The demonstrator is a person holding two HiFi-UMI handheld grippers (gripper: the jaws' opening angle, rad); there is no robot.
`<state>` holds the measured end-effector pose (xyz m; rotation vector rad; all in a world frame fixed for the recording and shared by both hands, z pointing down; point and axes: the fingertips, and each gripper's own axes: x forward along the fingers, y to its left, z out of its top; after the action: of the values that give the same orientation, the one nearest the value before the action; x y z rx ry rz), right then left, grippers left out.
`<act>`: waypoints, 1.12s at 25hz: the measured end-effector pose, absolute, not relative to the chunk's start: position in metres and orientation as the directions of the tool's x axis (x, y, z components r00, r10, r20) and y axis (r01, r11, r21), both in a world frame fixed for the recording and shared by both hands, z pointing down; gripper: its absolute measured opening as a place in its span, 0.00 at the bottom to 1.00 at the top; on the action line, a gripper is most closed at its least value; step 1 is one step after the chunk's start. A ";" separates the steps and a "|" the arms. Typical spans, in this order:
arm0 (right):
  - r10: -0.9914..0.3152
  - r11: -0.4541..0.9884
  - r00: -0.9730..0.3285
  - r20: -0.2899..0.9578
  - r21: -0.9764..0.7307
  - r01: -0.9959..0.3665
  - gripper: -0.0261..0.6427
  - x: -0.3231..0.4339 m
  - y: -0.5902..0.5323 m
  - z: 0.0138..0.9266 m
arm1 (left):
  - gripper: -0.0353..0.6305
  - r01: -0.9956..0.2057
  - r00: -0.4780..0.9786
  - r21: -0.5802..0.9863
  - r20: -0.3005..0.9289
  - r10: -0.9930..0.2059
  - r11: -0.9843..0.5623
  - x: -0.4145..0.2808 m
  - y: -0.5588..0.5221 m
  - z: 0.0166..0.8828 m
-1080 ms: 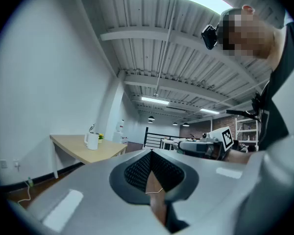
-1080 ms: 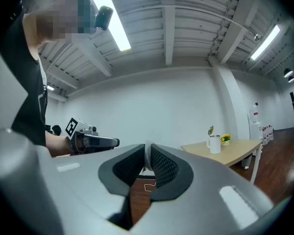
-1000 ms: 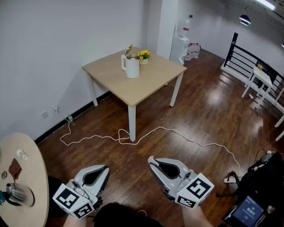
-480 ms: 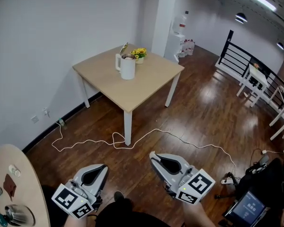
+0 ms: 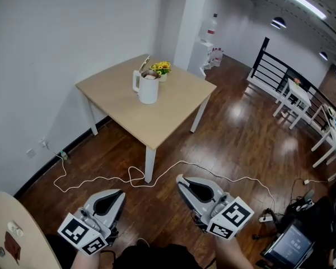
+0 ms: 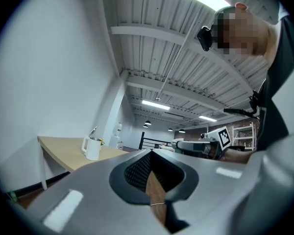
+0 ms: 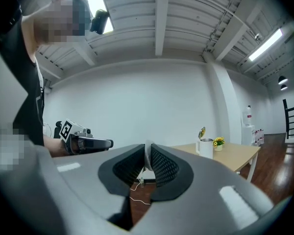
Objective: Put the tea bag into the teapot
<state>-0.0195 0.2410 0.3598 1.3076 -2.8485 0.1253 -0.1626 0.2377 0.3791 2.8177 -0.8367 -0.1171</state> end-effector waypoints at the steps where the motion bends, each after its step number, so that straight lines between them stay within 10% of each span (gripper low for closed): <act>1: -0.758 0.648 -0.651 0.037 -0.069 -0.759 0.10 -0.022 0.233 0.358 | 0.06 -0.527 0.838 0.219 -0.027 -0.545 -0.821 -0.165 0.229 0.378; 28: -0.700 0.708 -0.712 0.053 -0.078 -0.702 0.10 0.041 0.000 0.357 | 0.06 -0.571 0.813 0.214 0.012 -0.582 -0.793 -0.082 -0.016 0.387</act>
<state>0.0413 0.0000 0.3570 1.1846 -2.8850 0.1437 -0.0824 -0.0164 0.3872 2.7901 -0.8982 -0.0802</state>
